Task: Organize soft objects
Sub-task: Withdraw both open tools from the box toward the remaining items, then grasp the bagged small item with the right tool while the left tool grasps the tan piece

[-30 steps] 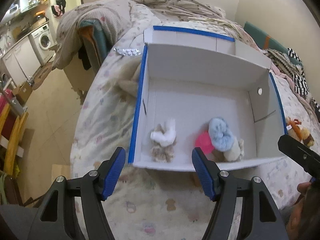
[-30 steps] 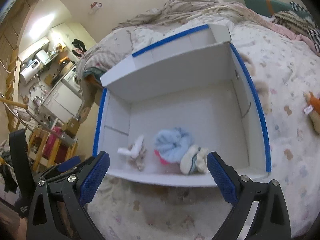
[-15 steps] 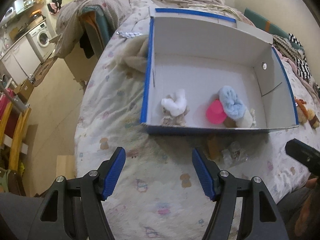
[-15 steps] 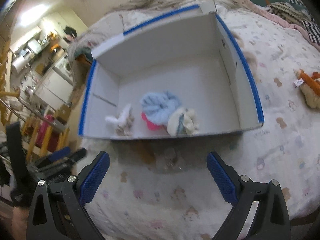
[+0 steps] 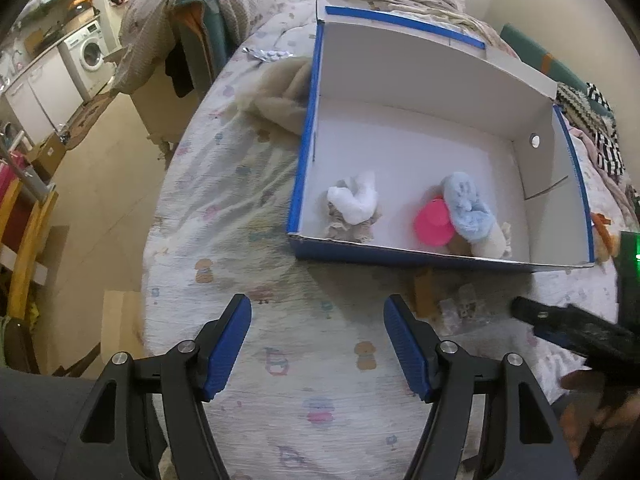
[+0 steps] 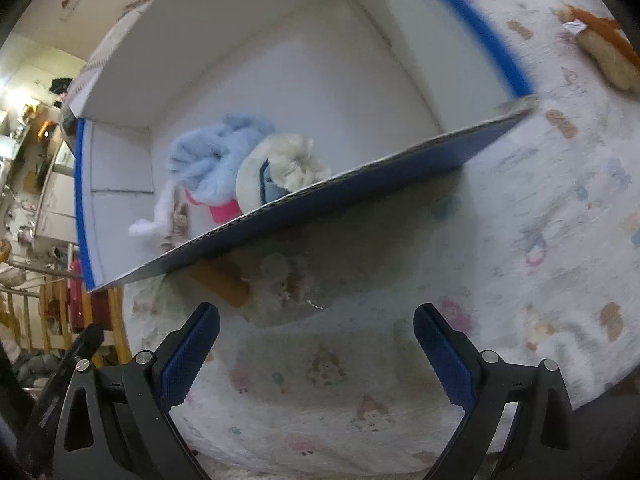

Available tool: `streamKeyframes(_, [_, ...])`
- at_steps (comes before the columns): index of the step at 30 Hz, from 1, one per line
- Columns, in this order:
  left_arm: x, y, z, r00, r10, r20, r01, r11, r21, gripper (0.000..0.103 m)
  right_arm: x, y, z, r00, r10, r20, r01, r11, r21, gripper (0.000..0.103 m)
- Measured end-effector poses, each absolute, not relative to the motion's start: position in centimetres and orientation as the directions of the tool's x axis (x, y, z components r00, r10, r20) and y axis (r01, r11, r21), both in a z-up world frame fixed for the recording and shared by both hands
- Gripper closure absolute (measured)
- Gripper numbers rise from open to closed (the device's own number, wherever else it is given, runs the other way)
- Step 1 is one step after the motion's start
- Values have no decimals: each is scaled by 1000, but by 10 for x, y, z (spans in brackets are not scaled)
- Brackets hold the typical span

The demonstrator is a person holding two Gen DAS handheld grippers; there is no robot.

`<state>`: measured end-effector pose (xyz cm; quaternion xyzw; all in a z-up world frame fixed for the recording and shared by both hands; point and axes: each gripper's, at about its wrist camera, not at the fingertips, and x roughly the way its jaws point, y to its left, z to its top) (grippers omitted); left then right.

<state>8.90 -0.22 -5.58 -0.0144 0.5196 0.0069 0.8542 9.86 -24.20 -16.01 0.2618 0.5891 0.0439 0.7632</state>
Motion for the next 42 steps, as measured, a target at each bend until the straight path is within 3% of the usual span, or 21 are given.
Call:
streamKeyframes(4, [92, -7, -56, 447, -24, -894, -26, 999, -40, 37, 113, -213, -167, 273, 312, -910, 173, 914, 366, 0])
streamKeyframes(5, [92, -8, -57, 443, -28, -896, -25, 999, -43, 37, 116, -206, -169, 264, 297, -918, 154, 926, 344, 4])
streamKeyframes(6, [93, -9, -58, 437, -32, -899, -25, 999, -47, 37, 119, -199, -172, 256, 287, -923, 134, 935, 328, 20])
streamKeyframes(7, [93, -10, -58, 432, -34, -901, -23, 999, -49, 37, 121, -192, -175, 239, 279, -930, 111, 944, 312, 26])
streamKeyframes(16, [97, -17, -67, 395, -57, -917, -10, 998, -67, 37, 126, -159, -195, 201, 209, -957, 22, 976, 218, 31])
streamKeyframes(18, [98, -19, -69, 385, -60, -921, -12, 997, -70, 37, 127, -153, -192, 211, 204, -956, 5, 978, 210, 56])
streamKeyframes(21, [100, -23, -74, 373, -56, -926, -9, 998, -64, 37, 125, -148, -187, 227, 250, -941, -17, 967, 253, 72])
streamKeyframes(31, [111, -33, -108, 309, -34, -950, 1, 999, -35, 37, 110, -186, -168, 277, 350, -895, 76, 920, 384, 76])
streamKeyframes(42, [130, -77, -130, 286, -166, -944, 102, 985, -142, 37, 110, -222, -171, 292, 360, -886, 149, 898, 414, 76])
